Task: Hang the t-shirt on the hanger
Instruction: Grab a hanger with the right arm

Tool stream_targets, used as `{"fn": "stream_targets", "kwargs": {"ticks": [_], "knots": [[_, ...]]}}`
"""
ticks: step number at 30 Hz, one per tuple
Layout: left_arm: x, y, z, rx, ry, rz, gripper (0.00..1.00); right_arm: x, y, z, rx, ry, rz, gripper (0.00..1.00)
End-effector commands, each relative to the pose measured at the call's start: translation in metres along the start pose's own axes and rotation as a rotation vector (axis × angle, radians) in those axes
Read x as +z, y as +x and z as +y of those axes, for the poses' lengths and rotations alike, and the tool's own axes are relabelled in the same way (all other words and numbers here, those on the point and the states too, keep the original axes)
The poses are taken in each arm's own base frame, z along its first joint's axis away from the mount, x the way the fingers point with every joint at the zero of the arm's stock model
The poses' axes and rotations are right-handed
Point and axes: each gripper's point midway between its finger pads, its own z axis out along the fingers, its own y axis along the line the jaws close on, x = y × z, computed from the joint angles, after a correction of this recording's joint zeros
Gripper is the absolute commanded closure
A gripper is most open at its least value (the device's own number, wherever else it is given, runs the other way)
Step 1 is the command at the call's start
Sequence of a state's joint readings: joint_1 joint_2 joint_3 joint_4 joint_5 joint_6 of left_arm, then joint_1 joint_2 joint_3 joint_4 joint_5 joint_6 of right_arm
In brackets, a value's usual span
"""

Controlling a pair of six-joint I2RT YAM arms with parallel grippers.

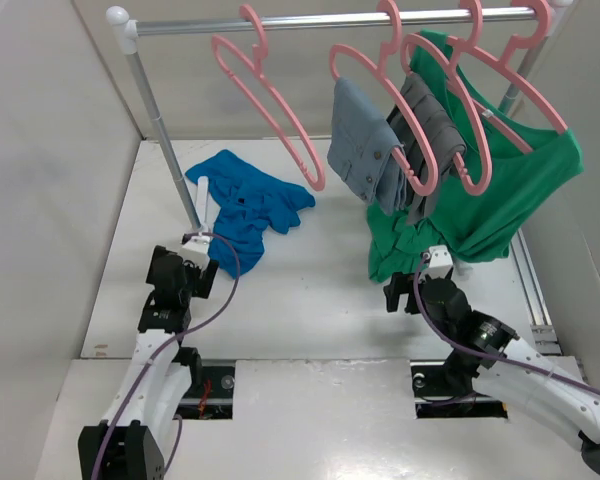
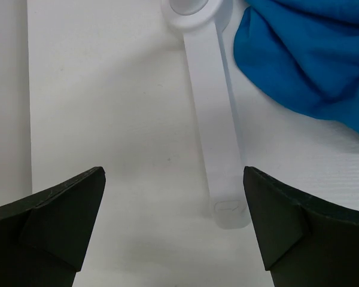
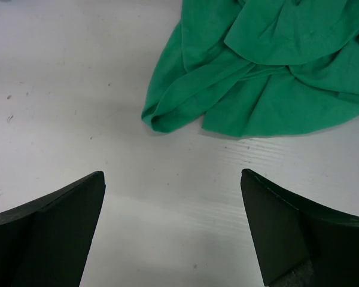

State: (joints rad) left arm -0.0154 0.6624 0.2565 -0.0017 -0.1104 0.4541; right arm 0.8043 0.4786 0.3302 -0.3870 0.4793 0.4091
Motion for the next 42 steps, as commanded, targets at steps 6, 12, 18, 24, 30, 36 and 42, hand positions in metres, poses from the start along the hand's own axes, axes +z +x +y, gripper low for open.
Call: {"fn": "stream_targets", "kwargs": {"ticks": [6, 12, 18, 24, 30, 36, 42], "knots": [[-0.007, -0.031, 0.016, 0.053, -0.008, -0.029, 0.00, -0.006, -0.031, 0.017, -0.032, -0.082, -0.074, 0.00], [-0.028, -0.064, -0.049, 0.292, 0.483, -0.133, 0.00, -0.004, -0.059, 0.054, -0.194, -0.255, -0.127, 0.00], [-0.040, -0.089, -0.094, 0.417, 0.661, -0.212, 0.00, 0.009, -0.071, 0.089, -0.501, -0.329, -0.008, 0.00], [-0.005, -0.119, -0.090, 0.432, 0.543, -0.218, 0.00, 0.007, -0.096, 0.149, -0.718, -0.496, -0.022, 0.00], [0.034, -0.120, -0.112, 0.451, 0.588, -0.198, 0.00, -0.021, -0.144, 0.179, -0.790, -0.588, -0.111, 0.00], [0.074, -0.113, -0.108, 0.605, 0.482, -0.200, 0.00, -0.072, -0.212, 0.194, -0.746, -0.647, -0.248, 0.02], [0.078, -0.084, -0.129, 0.755, 0.551, -0.188, 0.26, -0.109, -0.297, 0.224, -0.675, -0.692, -0.438, 0.03]]}}
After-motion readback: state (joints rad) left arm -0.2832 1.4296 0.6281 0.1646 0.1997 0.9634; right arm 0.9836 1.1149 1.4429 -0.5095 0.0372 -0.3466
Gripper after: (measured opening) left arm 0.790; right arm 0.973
